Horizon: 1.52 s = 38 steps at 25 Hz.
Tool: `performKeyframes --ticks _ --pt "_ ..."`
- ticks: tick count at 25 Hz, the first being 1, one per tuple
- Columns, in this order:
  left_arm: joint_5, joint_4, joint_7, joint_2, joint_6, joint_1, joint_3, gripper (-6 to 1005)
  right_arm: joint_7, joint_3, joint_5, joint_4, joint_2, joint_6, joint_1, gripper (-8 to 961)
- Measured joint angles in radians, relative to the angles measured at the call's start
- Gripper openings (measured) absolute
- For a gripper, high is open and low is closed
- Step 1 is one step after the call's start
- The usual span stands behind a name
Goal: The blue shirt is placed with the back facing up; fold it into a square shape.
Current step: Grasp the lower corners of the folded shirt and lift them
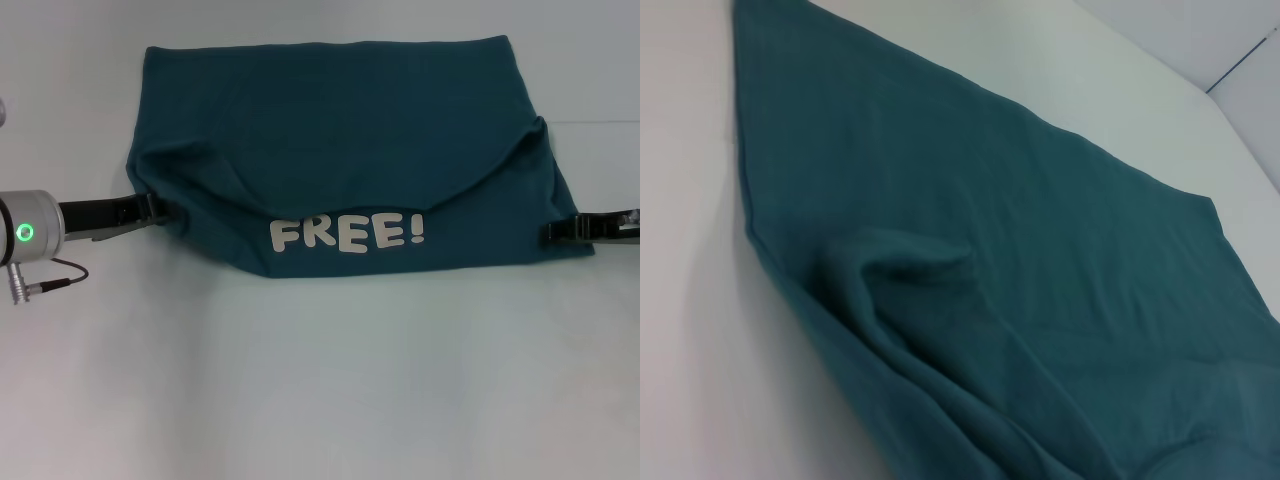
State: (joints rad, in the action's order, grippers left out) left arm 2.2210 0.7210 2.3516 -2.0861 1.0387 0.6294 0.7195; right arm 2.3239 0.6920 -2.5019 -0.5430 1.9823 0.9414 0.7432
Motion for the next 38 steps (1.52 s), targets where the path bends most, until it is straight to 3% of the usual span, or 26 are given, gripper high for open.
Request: performKeyframes --ticks 6,11,16,20,27,31,38 --pt "0.002 0.0 0.0 0.0 -0.001 0.0 0.0 27 0.002 -0.004 0.003 -0.006 -0.002 0.003 -0.002 403" --pt "0.008 0.0 0.001 0.0 -0.001 -0.001 0.0 28 0.008 -0.005 0.003 -0.013 -0.005 0.009 -0.004 158" --pt "0.02 0.002 0.004 0.016 0.057 -0.006 0.007 28 0.026 -0.006 0.005 -0.066 -0.013 0.107 -0.012 55" --pt "0.096 0.037 0.04 0.032 0.184 -0.009 0.003 28 0.066 -0.006 0.002 -0.171 -0.022 0.303 -0.033 56" --pt "0.138 0.151 0.078 0.032 0.443 -0.058 0.0 28 0.09 0.003 -0.005 -0.262 -0.049 0.612 -0.061 57" --pt "0.181 0.219 0.091 0.031 0.624 -0.094 -0.006 27 0.083 0.006 -0.048 -0.263 -0.056 0.723 -0.068 58" --pt "0.258 0.257 0.091 0.025 0.766 -0.134 -0.009 27 0.049 0.007 -0.109 -0.258 -0.056 0.885 -0.087 59"
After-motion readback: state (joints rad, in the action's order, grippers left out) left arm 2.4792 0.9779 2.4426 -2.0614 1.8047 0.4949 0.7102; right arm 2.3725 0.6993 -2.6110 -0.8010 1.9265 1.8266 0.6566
